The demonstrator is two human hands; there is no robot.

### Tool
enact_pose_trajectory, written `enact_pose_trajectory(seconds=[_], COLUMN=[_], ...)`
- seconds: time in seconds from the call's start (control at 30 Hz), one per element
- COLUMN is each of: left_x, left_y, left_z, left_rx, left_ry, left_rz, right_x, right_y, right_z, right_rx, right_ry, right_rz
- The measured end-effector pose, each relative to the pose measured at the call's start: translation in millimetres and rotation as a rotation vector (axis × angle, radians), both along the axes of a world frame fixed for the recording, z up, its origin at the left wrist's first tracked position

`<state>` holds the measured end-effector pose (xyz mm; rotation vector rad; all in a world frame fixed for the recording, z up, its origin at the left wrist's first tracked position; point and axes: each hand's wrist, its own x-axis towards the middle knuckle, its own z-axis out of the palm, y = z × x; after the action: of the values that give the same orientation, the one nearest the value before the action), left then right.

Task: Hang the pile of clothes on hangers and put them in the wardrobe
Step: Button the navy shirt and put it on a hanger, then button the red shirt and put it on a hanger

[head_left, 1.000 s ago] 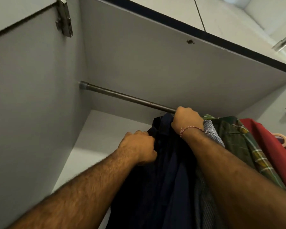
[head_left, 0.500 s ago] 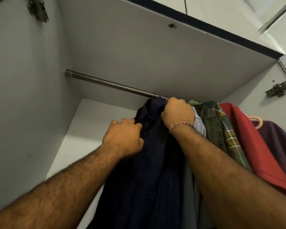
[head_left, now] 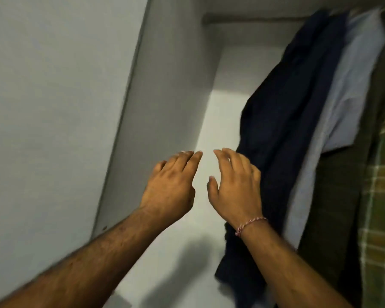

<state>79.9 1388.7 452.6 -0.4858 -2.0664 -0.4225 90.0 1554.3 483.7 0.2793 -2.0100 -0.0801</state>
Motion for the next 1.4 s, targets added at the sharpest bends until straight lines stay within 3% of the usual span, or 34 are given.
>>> enact_pose_trajectory(seconds=[0.3,0.37,0.43,0.7,0.83,1.07,1.27,1.4], left_x=[204.5,265.7,293.0,566.6,699.1,854.6,906.9,919.6], left_y=[-227.9,-288.9,-312.4,-544.0,-632.5,-738.5,-821.7,-880.8], left_z=[-237.6,-274.7,-293.0,-405.9,-416.7,-429.6,-492.2,-553.1], left_rx=[0.091,0.168,0.189,0.465,0.612,0.829,1.031,1.247], left_ry=[-0.368,-0.446,-0.460,-0.707,-0.715,-0.703,-0.730,-0.737], left_rz=[0.408,0.520,0.541,0.961,1.220,1.531,1.698,1.803], right_x=[119.8,163.4,181.4,404.9,521.8,638.3,697.6,736.6], right_y=[-218.5,-295.3,-323.1,-608.0,-728.2,-902.1,-1040.2,-1133.0], right_z=[-260.9,-298.4,-316.2,-426.6,-461.0,-496.4,-572.5,-648.2], right_rx=[0.058,0.094,0.054,0.086,0.285,0.576,0.870,1.271], right_ry=[-0.563,-0.632,-0.689,-1.069,-1.245,-1.307,-1.388,-1.311], right_rz=[0.573,0.732,0.775,1.165,1.325,1.444,1.453,1.445])
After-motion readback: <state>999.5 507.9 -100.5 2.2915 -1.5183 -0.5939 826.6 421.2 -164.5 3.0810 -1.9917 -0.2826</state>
